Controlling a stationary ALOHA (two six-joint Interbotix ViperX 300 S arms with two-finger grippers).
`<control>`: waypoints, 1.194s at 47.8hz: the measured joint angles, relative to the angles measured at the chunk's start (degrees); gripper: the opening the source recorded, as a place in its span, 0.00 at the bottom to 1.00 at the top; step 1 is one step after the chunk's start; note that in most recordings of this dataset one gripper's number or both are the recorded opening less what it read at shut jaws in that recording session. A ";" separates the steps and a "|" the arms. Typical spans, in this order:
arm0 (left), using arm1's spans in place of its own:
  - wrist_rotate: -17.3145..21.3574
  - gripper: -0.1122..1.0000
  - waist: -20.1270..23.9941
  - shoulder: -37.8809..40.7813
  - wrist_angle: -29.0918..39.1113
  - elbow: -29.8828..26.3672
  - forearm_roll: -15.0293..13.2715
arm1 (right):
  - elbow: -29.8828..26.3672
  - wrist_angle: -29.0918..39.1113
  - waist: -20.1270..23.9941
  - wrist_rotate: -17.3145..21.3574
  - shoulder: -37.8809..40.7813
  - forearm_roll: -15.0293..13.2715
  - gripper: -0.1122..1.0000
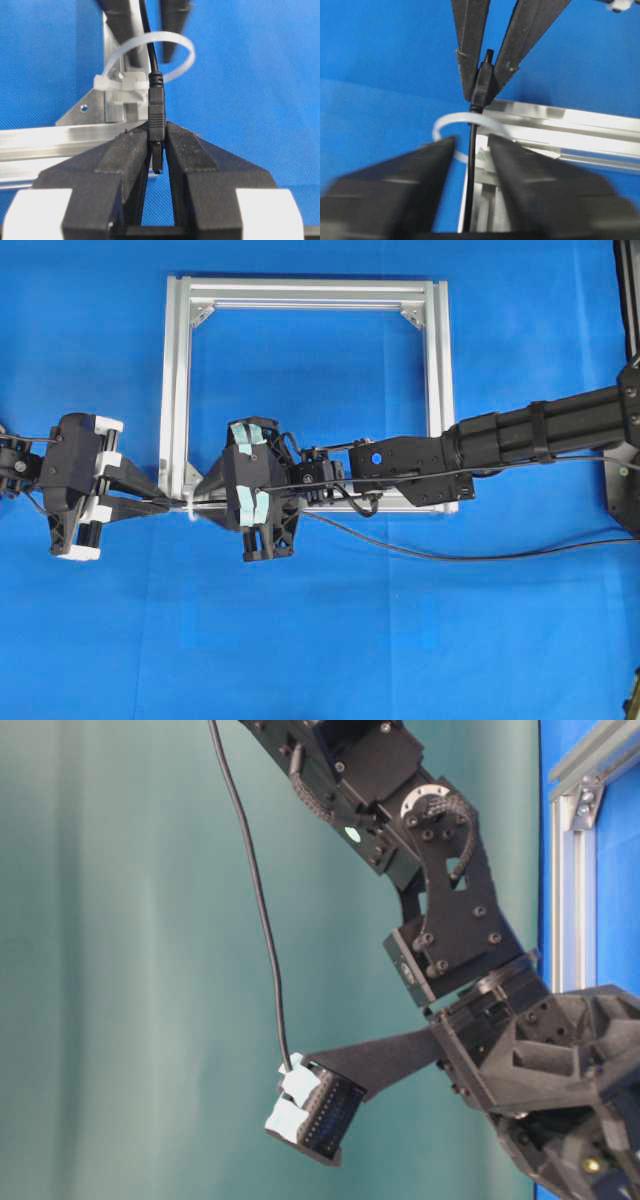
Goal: Insert the wire through the string loop located on the left side.
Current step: 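Open the right gripper and pull the cable left with the left gripper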
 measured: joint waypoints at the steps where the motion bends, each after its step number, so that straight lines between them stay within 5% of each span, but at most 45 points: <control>1: 0.00 0.17 -0.09 0.09 0.09 0.00 0.00 | 0.00 0.00 0.09 0.00 0.00 0.09 0.64; 8: 0.00 0.17 -0.09 -0.62 1.49 -0.09 0.00 | 1.05 0.44 0.35 0.00 -0.09 0.00 0.92; 17: 0.00 0.17 -0.09 -4.22 7.38 -0.62 0.00 | 3.52 0.62 -0.26 0.18 -1.05 0.18 0.91; 31: -0.44 0.17 -0.09 -15.21 25.58 -0.70 0.00 | 7.47 0.62 0.18 0.09 -5.01 0.26 0.91; 57: -14.68 0.17 -0.09 -37.44 51.42 -0.53 0.00 | 8.61 0.62 0.09 0.09 -5.62 0.18 0.91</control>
